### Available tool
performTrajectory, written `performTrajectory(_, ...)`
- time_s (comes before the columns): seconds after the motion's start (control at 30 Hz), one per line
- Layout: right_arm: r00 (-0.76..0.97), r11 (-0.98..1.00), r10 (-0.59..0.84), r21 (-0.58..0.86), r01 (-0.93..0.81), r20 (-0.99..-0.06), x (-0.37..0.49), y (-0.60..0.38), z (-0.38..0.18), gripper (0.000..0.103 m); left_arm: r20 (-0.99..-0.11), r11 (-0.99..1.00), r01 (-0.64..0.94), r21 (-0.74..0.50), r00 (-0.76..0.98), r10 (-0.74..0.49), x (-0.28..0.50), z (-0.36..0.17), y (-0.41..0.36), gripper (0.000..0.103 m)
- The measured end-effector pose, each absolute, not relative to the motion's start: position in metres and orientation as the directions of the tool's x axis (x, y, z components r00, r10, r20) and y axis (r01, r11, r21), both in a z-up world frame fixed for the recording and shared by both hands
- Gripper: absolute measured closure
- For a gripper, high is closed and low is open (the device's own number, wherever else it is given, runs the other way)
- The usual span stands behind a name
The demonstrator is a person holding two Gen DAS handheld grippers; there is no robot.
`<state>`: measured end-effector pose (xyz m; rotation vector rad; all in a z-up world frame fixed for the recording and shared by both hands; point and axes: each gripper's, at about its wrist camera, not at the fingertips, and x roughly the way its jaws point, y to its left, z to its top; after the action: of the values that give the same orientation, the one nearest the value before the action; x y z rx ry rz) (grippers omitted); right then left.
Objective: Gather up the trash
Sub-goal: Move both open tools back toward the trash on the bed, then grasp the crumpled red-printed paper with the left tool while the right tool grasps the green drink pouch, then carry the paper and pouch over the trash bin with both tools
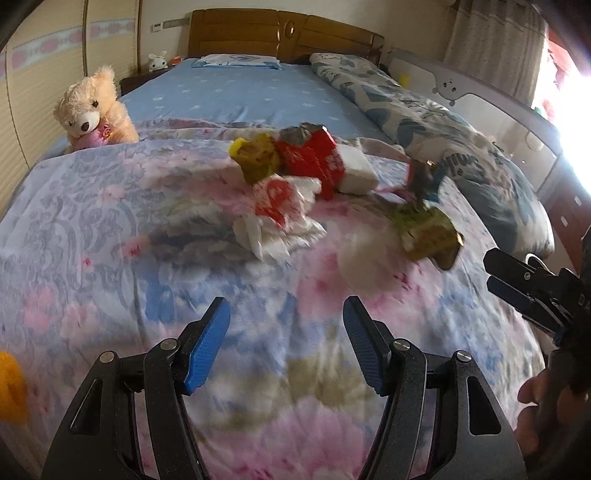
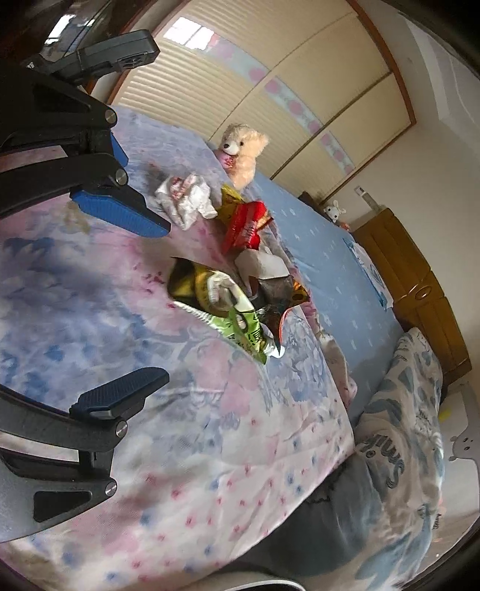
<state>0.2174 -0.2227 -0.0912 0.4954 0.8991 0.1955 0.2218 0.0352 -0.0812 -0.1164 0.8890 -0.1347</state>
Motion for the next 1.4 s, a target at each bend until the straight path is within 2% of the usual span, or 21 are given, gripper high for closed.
performTrajectory(0.2,0.590,0.838,0.400,0.541,0.074,-0.701,0.249,-0.218,-0.107,0.029,-0.764,0.989,0.056,-0.138,0.629,-0.143,0.250,-0.081,0.039,0.033)
performTrajectory(0.43,0.544,0.805,0.441,0.582,0.112,-0.714,0.280,-0.209,-0.129,0.030,-0.778,0.987,0.045,-0.153,0.611,-0.148,0.280,-0.093,0.037,0.033)
performTrajectory(0.47,0.538,0.804,0.443,0.583,0.115,-0.717,0.282,-0.209,-0.132,0.032,-0.780,0.988,0.044,-0.146,0.609,-0.142,0.282,-0.095,0.036,0.039)
performTrajectory(0.5,0.541,0.806,0.441,0.581,0.113,-0.716,0.283,-0.208,-0.132,0.043,-0.782,0.988,0.047,-0.147,0.606,-0.145,0.283,-0.097,0.035,0.058)
performTrajectory(0.53,0.536,0.814,0.434,0.571,0.111,-0.724,0.283,-0.208,-0.133,0.056,-0.788,0.988,0.049,-0.149,0.597,-0.149,0.284,-0.100,0.034,0.064)
performTrajectory(0.6,0.535,0.815,0.437,0.570,0.103,-0.723,0.279,-0.209,-0.133,0.059,-0.787,0.986,0.056,-0.159,0.596,-0.161,0.282,-0.100,0.033,0.084)
performTrajectory(1.03,0.545,0.841,0.438,0.540,0.032,-0.715,0.209,-0.236,-0.113,0.062,-0.771,0.959,0.105,-0.264,0.575,-0.275,0.218,-0.097,0.027,0.085)
performTrajectory(1.4,0.587,0.878,0.391,0.479,-0.007,-0.709,0.157,-0.260,-0.090,0.062,-0.759,0.940,0.199,-0.277,0.555,-0.341,0.179,-0.083,-0.016,0.085)
